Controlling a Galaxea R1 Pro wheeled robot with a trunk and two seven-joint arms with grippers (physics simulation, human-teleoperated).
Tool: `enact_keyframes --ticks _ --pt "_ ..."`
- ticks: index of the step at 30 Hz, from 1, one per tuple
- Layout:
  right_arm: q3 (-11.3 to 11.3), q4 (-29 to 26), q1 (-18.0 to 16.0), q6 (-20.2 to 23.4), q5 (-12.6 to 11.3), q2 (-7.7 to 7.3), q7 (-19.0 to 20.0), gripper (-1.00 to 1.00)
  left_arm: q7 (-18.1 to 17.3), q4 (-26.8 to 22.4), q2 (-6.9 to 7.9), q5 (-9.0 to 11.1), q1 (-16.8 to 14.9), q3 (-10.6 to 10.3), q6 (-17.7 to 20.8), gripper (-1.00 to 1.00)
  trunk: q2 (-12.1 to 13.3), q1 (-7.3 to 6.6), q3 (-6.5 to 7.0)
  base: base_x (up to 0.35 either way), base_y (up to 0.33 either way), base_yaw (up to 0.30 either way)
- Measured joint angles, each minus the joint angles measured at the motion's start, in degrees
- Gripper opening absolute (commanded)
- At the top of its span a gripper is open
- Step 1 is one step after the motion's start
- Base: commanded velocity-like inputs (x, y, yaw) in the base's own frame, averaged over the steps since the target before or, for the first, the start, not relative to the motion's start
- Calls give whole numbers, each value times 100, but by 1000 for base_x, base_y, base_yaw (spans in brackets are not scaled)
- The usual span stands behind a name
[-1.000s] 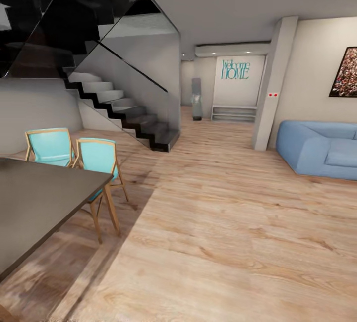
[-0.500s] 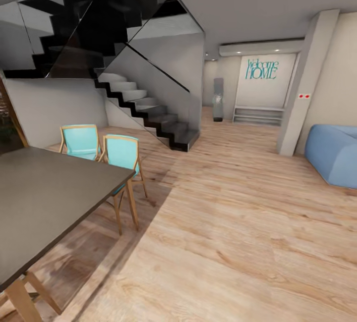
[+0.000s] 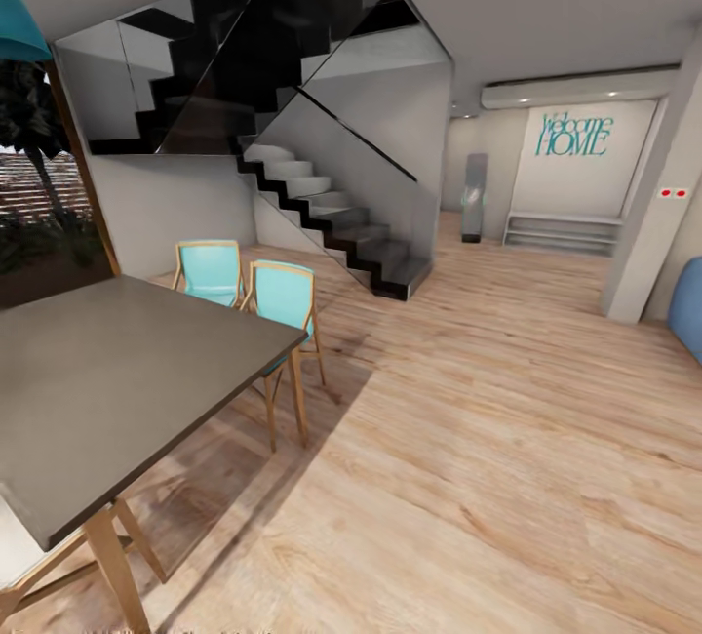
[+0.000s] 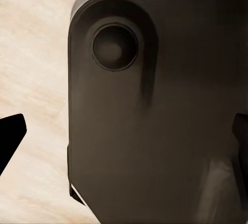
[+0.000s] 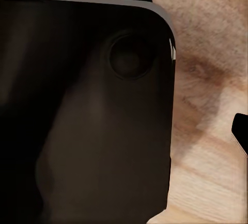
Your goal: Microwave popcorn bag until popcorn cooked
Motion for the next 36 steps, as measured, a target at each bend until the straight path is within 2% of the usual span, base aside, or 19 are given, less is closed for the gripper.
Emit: enact_keyframes --ticks 36 --pt "8 0 0 0 9 0 0 100 0 -1 0 0 0 -1 0 100 0 0 0 0 0 282"
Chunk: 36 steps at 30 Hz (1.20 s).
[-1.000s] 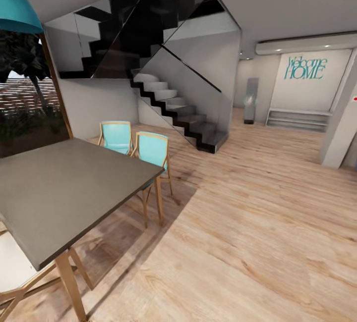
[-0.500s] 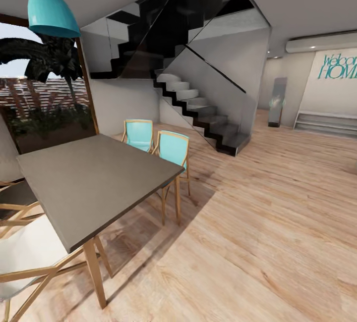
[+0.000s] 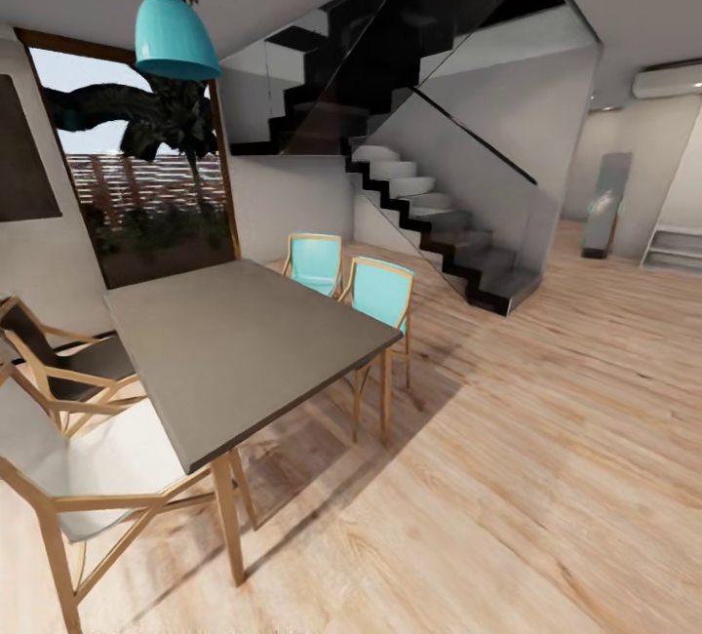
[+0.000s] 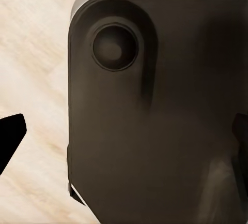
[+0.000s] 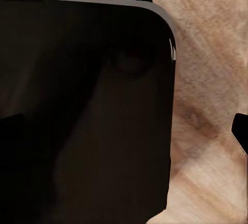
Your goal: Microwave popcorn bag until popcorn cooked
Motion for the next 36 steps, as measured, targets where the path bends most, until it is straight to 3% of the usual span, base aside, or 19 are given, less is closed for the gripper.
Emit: enact_keyframes --ticks 36 --pt "8 0 0 0 26 -1 0 100 0 0 -7 0 0 0 0 100 0 0 0 0 0 282"
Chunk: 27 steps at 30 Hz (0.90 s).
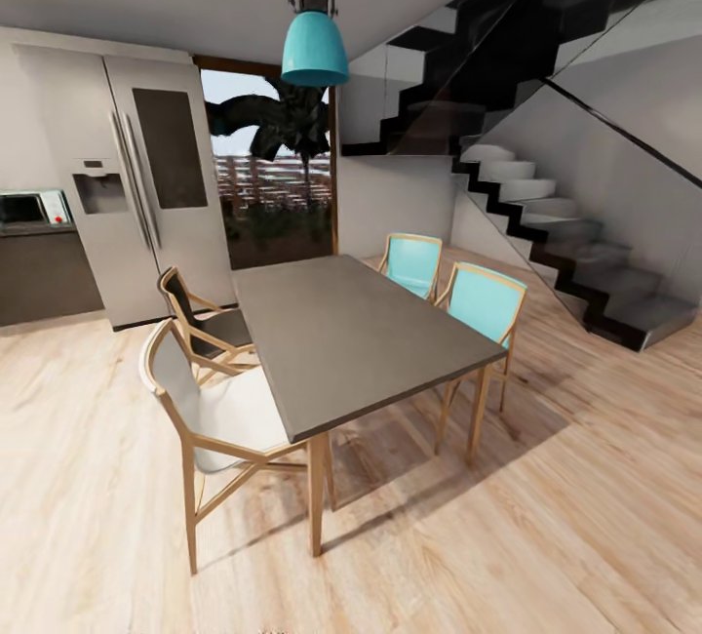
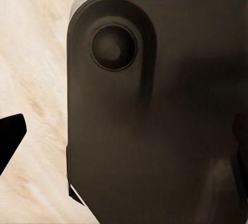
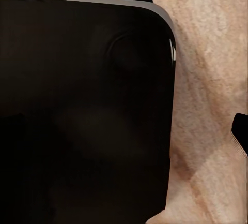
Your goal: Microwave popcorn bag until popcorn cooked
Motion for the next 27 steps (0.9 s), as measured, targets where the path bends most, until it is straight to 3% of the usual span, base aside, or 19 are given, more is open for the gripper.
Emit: enact_keyframes --ticks 27 --pt "0 0 0 9 3 -7 -6 100 0 0 -2 0 0 -7 0 100 0 0 0 0 0 284"
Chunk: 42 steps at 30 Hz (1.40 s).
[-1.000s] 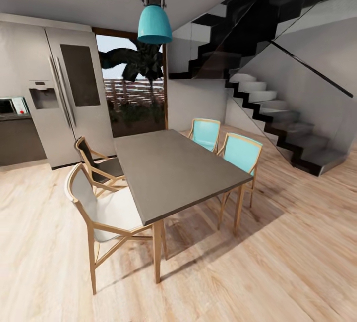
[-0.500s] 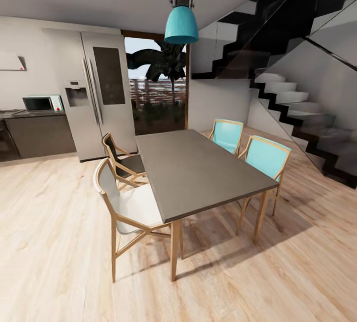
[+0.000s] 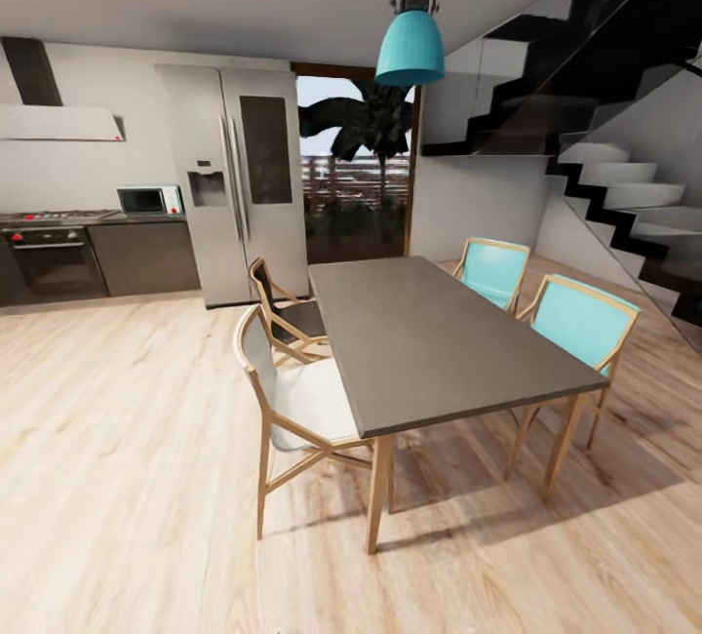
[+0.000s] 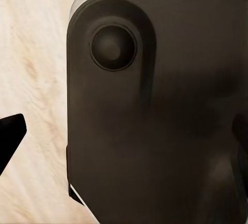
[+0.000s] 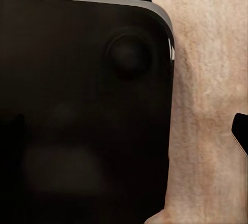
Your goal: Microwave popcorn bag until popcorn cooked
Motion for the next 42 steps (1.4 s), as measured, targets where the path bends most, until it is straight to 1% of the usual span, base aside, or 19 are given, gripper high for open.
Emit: enact_keyframes --ticks 42 --pt "16 0 0 9 5 5 -2 100 0 -9 3 0 0 1 0 100 0 0 0 0 0 286"
